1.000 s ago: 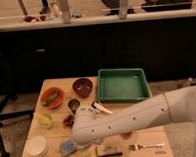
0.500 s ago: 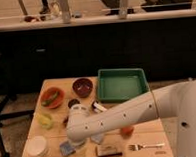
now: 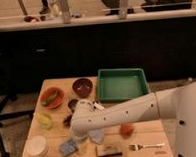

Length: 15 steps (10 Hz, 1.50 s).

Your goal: Place sponge in tray

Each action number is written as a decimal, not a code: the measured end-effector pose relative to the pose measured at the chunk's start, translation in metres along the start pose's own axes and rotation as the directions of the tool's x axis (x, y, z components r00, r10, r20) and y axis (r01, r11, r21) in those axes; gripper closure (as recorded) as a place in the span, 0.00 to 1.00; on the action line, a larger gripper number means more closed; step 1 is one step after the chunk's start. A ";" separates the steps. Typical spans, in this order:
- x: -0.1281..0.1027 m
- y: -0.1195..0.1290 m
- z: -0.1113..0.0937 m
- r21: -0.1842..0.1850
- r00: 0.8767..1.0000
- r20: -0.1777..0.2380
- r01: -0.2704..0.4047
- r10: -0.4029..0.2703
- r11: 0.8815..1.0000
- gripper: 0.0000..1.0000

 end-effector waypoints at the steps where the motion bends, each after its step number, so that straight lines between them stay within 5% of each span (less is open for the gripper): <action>1: 0.001 0.001 0.003 -0.007 1.000 0.005 -0.004 0.004 1.000 0.20; 6: 0.008 0.003 0.019 -0.040 1.000 0.018 -0.018 0.019 0.999 0.20; 15: 0.015 -0.001 0.030 -0.046 0.999 0.038 -0.029 0.031 0.999 0.20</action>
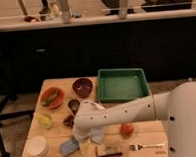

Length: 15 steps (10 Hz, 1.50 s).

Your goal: Place sponge in tray

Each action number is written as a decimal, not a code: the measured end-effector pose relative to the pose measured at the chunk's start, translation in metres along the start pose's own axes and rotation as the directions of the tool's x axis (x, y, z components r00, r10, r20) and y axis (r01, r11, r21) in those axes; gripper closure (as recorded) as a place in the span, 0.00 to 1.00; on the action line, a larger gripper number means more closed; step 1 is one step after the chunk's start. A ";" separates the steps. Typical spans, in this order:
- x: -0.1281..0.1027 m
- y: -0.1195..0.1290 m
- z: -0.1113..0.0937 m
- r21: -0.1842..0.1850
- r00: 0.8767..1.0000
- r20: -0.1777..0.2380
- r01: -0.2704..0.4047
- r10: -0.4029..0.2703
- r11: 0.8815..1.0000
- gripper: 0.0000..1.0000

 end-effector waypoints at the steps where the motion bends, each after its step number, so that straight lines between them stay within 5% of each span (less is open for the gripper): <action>1: 0.000 -0.001 0.001 0.001 1.000 0.005 0.000 0.000 1.000 0.20; 4: 0.002 -0.002 0.004 0.004 1.000 0.017 0.000 0.000 1.000 0.25; 11: 0.008 -0.001 -0.002 0.001 1.000 0.014 -0.003 0.003 1.000 0.94; 15: 0.016 0.006 -0.005 -0.012 1.000 -0.023 -0.006 0.006 1.000 1.00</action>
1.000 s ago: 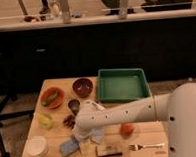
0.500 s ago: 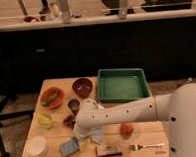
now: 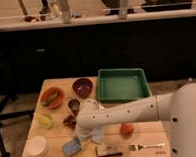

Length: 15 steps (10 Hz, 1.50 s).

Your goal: Place sponge in tray

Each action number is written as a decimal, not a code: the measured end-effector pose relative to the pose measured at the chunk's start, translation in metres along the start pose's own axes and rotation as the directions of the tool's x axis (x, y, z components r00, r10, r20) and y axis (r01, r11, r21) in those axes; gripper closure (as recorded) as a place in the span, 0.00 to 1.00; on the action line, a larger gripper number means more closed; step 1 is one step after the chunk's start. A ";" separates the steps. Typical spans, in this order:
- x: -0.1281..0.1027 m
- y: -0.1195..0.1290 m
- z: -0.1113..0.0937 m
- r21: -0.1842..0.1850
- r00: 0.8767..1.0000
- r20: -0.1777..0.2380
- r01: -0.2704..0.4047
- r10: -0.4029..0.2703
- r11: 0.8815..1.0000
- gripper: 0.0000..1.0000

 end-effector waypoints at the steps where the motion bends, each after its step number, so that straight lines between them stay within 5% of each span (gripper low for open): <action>1: 0.003 0.002 -0.001 -0.003 1.000 -0.011 -0.003 0.003 1.000 1.00; 5: 0.007 0.009 -0.011 -0.010 0.999 -0.043 0.001 -0.002 1.000 1.00; 15: -0.019 -0.026 -0.086 0.095 0.997 -0.065 0.059 -0.053 0.994 1.00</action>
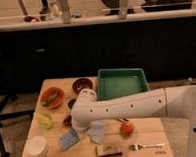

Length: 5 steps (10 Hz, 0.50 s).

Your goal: Place sponge in tray

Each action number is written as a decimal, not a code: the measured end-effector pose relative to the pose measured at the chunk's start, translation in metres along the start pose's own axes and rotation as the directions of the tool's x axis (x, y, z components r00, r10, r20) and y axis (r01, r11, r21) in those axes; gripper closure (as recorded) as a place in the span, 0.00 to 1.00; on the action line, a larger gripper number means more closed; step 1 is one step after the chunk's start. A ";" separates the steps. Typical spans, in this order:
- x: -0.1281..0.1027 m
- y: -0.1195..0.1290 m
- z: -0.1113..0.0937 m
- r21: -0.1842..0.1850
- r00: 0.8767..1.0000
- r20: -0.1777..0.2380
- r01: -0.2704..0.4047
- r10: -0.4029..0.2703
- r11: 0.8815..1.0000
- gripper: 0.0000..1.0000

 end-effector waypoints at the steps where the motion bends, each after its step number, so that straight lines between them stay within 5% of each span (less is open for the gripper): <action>1: 0.001 -0.012 -0.007 0.015 1.000 -0.001 -0.008 0.008 1.000 1.00; 5: 0.005 -0.054 -0.035 0.069 0.999 -0.010 -0.040 0.041 0.997 1.00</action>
